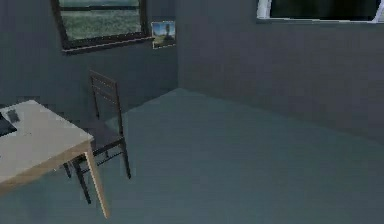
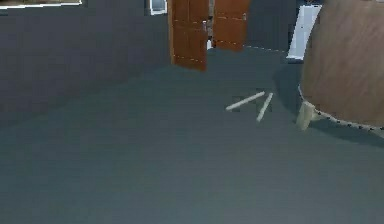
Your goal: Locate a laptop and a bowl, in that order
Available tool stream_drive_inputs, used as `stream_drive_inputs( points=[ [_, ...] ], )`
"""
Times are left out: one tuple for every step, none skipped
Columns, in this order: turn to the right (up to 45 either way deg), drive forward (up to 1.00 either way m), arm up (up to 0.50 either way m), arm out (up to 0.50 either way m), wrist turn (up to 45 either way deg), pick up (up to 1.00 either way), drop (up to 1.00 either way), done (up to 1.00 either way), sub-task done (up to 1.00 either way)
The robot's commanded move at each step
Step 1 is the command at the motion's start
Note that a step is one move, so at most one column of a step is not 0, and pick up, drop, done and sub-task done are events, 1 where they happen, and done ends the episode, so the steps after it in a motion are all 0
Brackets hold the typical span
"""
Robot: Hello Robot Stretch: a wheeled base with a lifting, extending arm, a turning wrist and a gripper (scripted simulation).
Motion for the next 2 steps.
stream_drive_inputs(
  points=[
    [-6.0,0.00,0.00,0.00,0.0,0.00,0.00,0.00,0.00],
    [0.0,0.55,0.00,0.00,0.0,0.00,0.00,0.00,0.00]
  ],
)
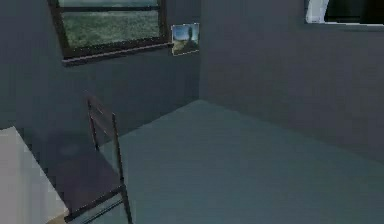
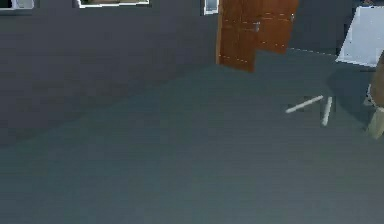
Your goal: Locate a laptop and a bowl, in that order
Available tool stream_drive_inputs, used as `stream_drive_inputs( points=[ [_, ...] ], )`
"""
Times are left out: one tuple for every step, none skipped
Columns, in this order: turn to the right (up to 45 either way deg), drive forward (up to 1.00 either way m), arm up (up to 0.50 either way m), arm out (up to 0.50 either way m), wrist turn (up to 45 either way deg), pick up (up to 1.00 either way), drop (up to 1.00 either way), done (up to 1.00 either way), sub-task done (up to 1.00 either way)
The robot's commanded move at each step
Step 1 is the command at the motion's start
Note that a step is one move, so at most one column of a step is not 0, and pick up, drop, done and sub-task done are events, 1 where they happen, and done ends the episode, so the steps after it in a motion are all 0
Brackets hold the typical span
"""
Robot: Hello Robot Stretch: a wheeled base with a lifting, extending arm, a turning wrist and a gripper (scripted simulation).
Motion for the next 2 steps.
stream_drive_inputs(
  points=[
    [-45.0,0.00,0.00,0.00,0.0,0.00,0.00,0.00,0.00],
    [-15.0,0.00,0.00,0.00,0.0,0.00,0.00,0.00,0.00]
  ],
)
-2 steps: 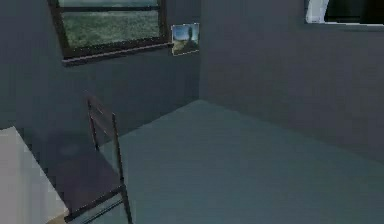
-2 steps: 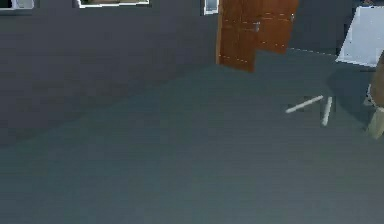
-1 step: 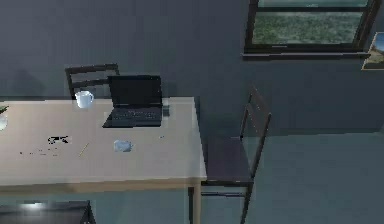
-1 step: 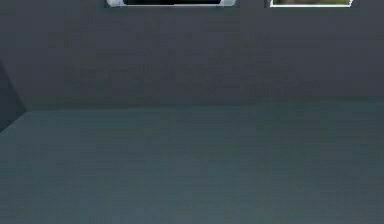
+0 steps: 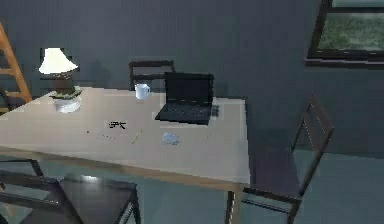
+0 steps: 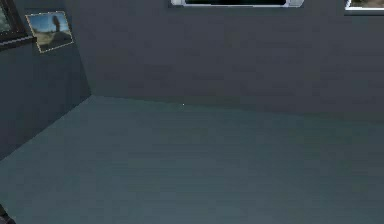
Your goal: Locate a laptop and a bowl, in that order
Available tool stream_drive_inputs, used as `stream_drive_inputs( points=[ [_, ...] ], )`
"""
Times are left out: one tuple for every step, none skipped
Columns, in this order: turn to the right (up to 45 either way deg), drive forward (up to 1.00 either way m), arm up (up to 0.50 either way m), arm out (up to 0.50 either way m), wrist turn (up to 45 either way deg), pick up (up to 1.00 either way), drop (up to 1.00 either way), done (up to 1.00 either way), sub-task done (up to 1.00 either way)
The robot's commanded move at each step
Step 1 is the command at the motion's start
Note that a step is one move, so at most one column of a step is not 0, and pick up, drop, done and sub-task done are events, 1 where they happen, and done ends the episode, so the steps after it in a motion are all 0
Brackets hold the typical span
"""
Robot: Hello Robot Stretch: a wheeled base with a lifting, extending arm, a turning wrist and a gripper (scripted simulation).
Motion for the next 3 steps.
stream_drive_inputs(
  points=[
    [0.0,0.00,0.00,0.00,0.0,0.00,0.00,0.00,1.00],
    [-45.0,0.00,0.00,0.00,0.0,0.00,0.00,0.00,0.00],
    [-45.0,0.00,0.00,0.00,0.0,0.00,0.00,0.00,0.00]
  ],
)
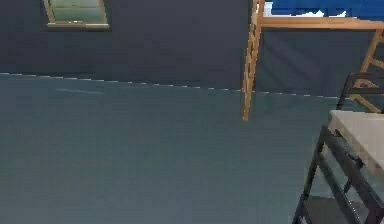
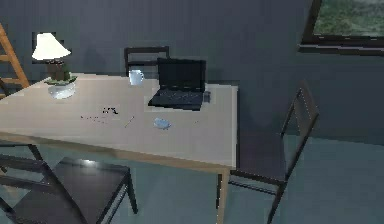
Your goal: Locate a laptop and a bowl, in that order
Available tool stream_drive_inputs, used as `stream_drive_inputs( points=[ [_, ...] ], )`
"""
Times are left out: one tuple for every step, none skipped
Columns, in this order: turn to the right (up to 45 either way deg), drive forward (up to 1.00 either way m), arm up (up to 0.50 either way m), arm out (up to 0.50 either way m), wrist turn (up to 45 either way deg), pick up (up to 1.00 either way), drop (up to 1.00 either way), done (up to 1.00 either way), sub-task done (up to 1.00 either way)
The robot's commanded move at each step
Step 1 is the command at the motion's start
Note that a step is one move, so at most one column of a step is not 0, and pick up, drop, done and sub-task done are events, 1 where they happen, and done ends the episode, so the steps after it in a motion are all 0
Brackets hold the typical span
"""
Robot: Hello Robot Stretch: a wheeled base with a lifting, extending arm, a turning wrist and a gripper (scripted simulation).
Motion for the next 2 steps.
stream_drive_inputs(
  points=[
    [-18.0,0.00,0.00,0.00,0.0,0.00,0.00,0.00,0.00],
    [0.0,0.30,0.00,0.00,0.0,0.00,0.00,0.00,0.00]
  ],
)
